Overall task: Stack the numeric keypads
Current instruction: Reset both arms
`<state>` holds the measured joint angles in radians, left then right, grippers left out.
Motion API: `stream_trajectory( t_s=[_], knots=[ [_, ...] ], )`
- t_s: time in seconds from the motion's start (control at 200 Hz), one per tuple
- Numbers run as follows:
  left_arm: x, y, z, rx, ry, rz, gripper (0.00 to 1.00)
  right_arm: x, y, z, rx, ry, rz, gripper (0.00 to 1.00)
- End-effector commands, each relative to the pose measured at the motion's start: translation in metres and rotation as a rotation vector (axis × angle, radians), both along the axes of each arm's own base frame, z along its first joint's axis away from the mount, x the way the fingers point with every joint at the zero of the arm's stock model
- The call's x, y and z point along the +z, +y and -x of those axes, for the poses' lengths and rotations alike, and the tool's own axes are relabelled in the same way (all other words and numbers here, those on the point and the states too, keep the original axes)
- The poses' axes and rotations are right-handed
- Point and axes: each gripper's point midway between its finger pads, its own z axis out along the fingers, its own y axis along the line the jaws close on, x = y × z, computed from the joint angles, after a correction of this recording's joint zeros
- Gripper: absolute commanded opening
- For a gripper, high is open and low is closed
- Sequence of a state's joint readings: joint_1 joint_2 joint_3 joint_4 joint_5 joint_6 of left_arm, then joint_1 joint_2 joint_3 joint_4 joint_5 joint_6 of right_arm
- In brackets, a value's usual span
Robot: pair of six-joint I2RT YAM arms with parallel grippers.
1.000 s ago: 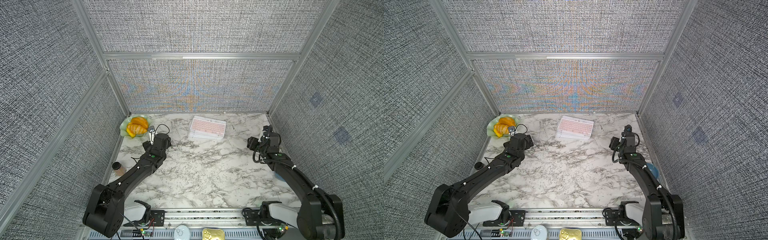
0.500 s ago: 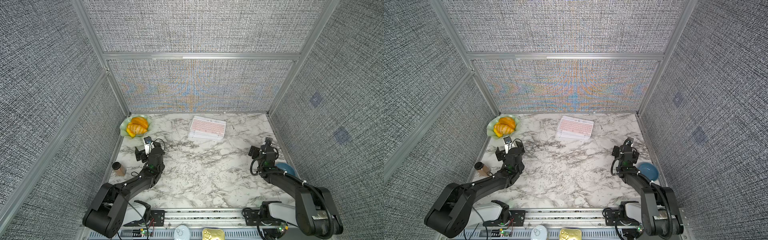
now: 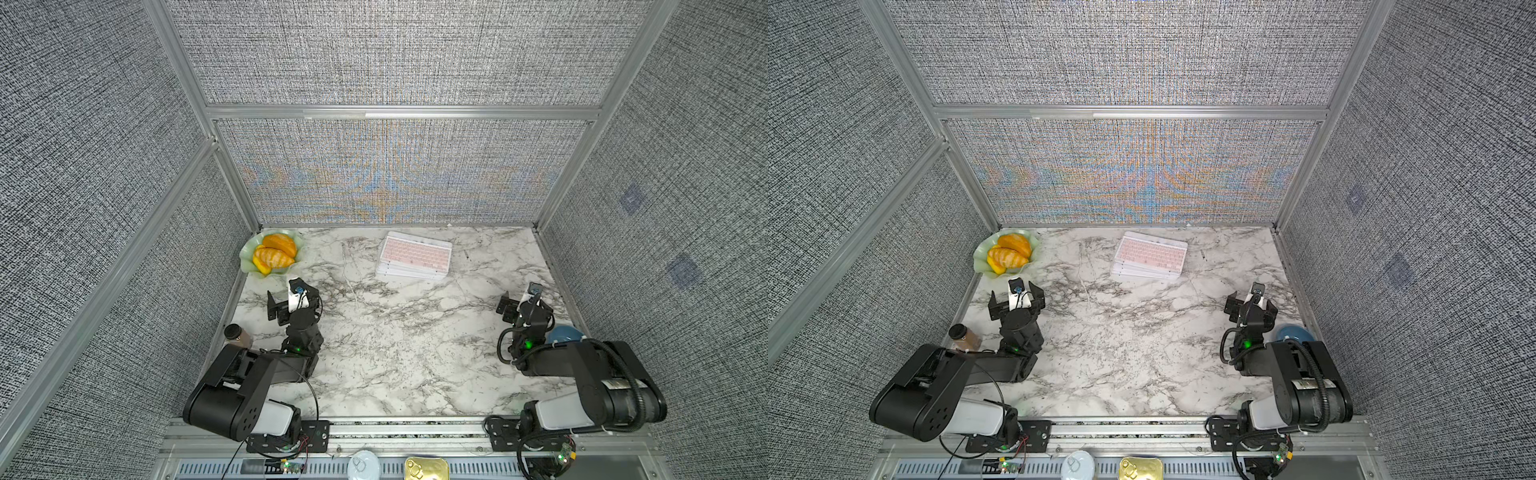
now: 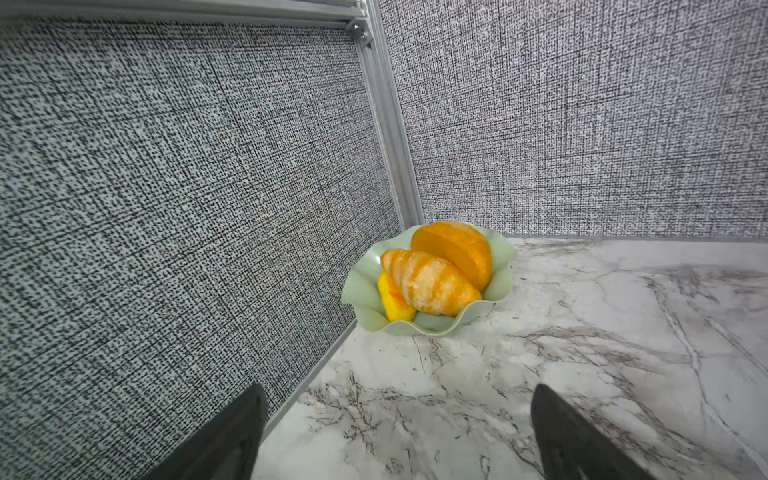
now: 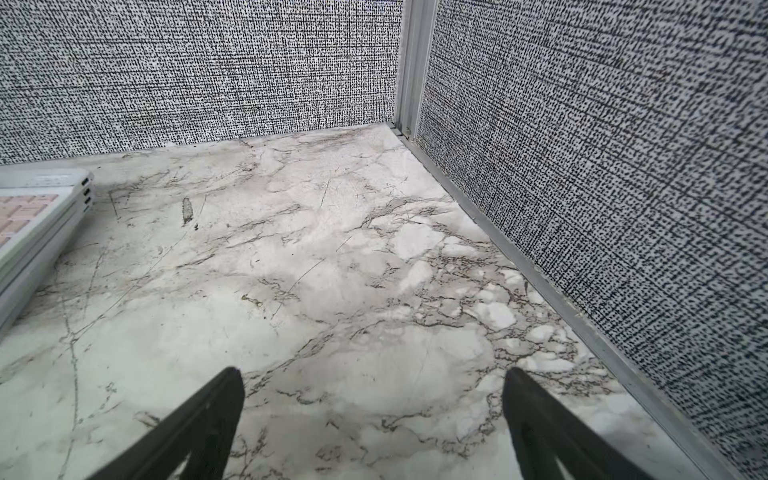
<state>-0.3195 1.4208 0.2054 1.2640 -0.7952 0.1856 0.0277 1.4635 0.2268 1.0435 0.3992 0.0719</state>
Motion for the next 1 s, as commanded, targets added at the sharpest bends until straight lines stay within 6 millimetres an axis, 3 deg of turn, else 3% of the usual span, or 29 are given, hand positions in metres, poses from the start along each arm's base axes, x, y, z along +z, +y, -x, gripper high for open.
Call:
stream_trajectory(
  t_s=[0.0, 0.205, 0.37, 0.545, 0.6, 0.645, 0.755, 0.996],
  knots=[
    [-0.001, -0.003, 0.002, -0.066, -0.049, 0.046, 0.99, 0.019, 0.005, -0.007, 0.037, -0.089, -0.003, 0.99],
    [-0.010, 0.003, -0.001, -0.090, -0.058, 0.071, 0.99, 0.005, 0.006, -0.015, 0.069, -0.047, -0.030, 0.99],
    [-0.014, 0.002, -0.010, -0.139, -0.032, 0.102, 0.99, 0.001, 0.009, -0.027, 0.108, -0.009, -0.047, 0.99],
    [-0.019, 0.000, -0.013, -0.243, -0.029, 0.146, 0.99, 0.002, 0.010, -0.026, 0.113, -0.020, -0.047, 0.99],
    [-0.031, -0.001, -0.011, -0.277, -0.007, 0.175, 0.99, 0.002, 0.010, -0.026, 0.114, -0.020, -0.047, 0.99],
    [-0.025, -0.001, -0.014, -0.281, -0.041, 0.149, 1.00, 0.003, 0.010, -0.026, 0.113, -0.022, -0.047, 0.99],
    [-0.033, 0.000, -0.022, -0.284, 0.019, 0.185, 0.99, 0.001, 0.010, -0.026, 0.113, -0.016, -0.045, 0.99],
    [-0.031, -0.001, -0.020, -0.292, -0.001, 0.175, 0.99, 0.001, 0.009, -0.026, 0.111, -0.015, -0.043, 0.99]
  ],
)
